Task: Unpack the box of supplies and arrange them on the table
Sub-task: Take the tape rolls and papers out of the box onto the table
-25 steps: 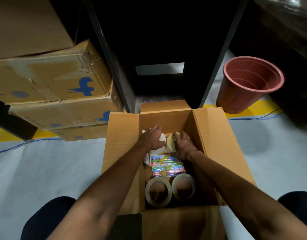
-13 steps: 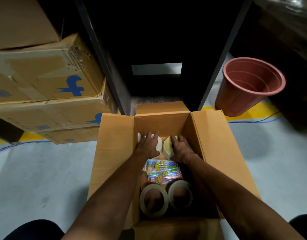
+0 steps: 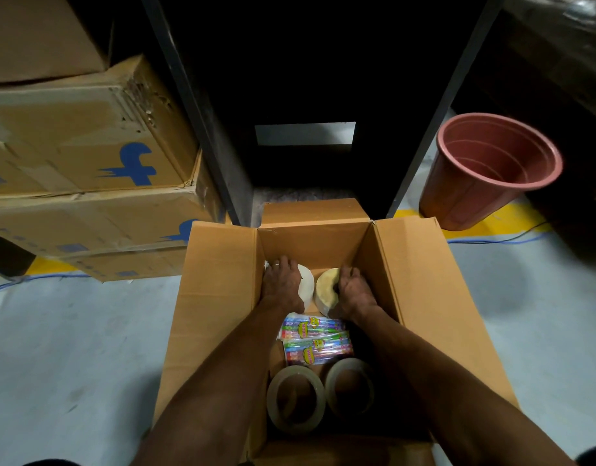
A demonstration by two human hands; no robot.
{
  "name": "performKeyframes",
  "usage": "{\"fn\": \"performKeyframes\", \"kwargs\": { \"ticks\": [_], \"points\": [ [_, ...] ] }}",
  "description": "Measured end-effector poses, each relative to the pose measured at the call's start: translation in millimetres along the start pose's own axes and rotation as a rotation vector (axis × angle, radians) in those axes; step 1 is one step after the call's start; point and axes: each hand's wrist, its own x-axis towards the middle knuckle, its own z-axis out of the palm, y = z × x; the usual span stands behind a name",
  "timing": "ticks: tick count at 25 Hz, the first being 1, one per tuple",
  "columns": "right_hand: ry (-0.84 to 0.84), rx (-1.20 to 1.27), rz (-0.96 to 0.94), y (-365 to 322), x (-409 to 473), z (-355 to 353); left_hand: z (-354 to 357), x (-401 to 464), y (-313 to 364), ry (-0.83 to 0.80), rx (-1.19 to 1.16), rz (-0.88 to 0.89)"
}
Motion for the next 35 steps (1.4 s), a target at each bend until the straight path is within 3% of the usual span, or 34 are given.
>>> {"fn": "performKeyframes", "kwargs": {
  "ticks": [9, 14, 18, 21, 25, 35],
  "points": [
    [0.142, 0.044, -0.056, -3.3, -9.1, -1.6, -8.1, -8.3, -0.8, 0.110, -0.107, 0.026],
    [0.277, -0.250, -0.203, -4.3, -27.1, -33.5, -32.7, -28.8, -5.8, 0.174, -0.242, 0.019],
    [0.271, -0.133, -0.318, 1.3, -47.0, -76.5, -69.8, -50.2, -13.5, 0.234, -0.322, 0.059],
    [0.241, -0.025, -0.369, -0.3, -77.4, -111.0, -108.3, -84.3, -26.0, 0.245, -0.421, 0.060],
    [0.267, 0.085, -0.299, -20.5, -140.9, -160.3, -172.1, -144.1, -36.9, 0.251, -0.566, 0.038],
    [0.161, 0.290, -0.247, -69.5, -293.5, -323.5, -349.0, -277.5, -64.8, 0.097, -0.755, -0.025]
  ]
}}
